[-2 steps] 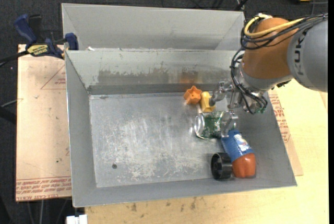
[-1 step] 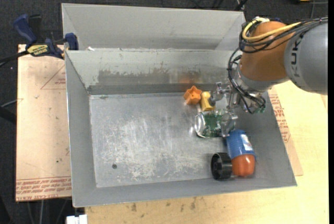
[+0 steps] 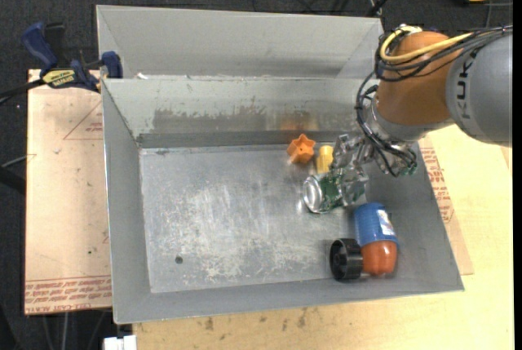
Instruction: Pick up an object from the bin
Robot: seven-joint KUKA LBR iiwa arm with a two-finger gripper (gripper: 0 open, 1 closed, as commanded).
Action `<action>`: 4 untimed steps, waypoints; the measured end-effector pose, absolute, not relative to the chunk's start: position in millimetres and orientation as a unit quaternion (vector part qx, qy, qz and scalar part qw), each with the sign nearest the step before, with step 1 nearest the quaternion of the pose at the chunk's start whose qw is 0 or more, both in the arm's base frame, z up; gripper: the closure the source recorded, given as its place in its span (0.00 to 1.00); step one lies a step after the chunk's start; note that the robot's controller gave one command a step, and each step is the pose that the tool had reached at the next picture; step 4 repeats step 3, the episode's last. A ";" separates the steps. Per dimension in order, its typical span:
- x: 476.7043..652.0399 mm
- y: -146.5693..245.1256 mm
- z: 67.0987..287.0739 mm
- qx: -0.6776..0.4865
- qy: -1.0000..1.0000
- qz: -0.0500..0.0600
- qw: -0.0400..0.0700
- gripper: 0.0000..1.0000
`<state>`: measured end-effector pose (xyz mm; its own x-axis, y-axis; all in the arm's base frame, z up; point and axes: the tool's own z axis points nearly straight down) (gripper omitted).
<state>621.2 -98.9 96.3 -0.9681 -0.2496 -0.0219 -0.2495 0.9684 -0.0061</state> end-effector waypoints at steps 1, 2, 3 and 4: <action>621.2 -99.0 96.3 -0.126 0.992 -0.002 0.011 1.00; 619.9 -98.7 99.0 -0.126 0.992 -0.001 0.007 1.00; 618.0 -98.3 108.8 -0.126 0.992 0.000 0.002 1.00; 618.0 -98.3 108.8 -0.126 0.992 0.000 0.002 1.00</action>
Offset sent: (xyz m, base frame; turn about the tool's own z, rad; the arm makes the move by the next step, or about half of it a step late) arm 0.0000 -0.0001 0.0321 0.0000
